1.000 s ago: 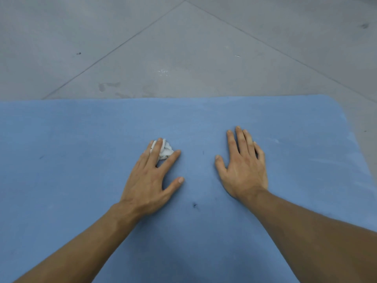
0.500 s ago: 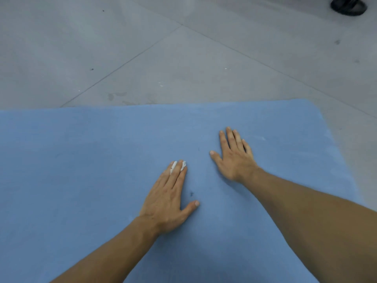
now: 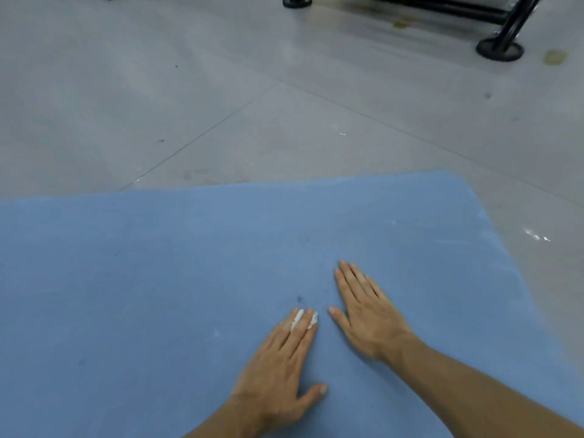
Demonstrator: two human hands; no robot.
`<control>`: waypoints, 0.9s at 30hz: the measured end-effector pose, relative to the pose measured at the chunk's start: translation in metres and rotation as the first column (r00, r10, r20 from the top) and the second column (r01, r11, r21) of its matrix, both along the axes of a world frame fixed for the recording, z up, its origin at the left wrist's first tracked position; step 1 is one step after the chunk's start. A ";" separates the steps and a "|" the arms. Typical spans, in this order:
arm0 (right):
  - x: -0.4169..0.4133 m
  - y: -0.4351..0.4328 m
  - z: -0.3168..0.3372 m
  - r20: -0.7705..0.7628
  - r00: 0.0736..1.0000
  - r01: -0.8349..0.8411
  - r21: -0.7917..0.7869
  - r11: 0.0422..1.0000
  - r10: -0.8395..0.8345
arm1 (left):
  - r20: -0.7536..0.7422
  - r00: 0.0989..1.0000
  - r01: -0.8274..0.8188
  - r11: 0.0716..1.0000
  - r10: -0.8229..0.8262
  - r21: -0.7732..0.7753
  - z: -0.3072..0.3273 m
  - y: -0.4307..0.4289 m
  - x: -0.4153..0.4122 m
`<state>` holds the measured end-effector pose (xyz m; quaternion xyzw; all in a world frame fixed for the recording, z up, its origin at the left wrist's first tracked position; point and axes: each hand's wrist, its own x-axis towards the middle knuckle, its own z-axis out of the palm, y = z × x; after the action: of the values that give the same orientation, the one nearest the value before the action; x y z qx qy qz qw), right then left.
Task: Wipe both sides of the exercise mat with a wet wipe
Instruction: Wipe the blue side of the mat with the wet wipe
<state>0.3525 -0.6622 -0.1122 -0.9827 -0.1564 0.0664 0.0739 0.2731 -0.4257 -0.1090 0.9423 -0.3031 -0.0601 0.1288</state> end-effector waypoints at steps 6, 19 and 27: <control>-0.048 0.005 -0.002 0.108 0.994 -0.027 -0.017 0.999 0.029 | 0.150 0.971 0.168 0.979 -0.184 0.113 -0.005 0.011 -0.027; -0.079 0.021 -0.013 0.126 0.989 0.085 -0.014 0.996 -0.082 | 0.037 0.954 -0.300 0.951 0.298 0.073 -0.002 0.116 0.030; -0.078 0.022 -0.019 0.162 0.983 0.090 -0.026 0.996 -0.085 | -0.040 0.772 -0.635 0.772 0.635 -0.014 -0.008 0.144 0.032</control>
<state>0.2747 -0.6405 -0.1311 -0.9918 -0.1173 -0.0139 0.0478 0.3052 -0.2813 -0.1168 0.9863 0.0339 -0.0247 0.1593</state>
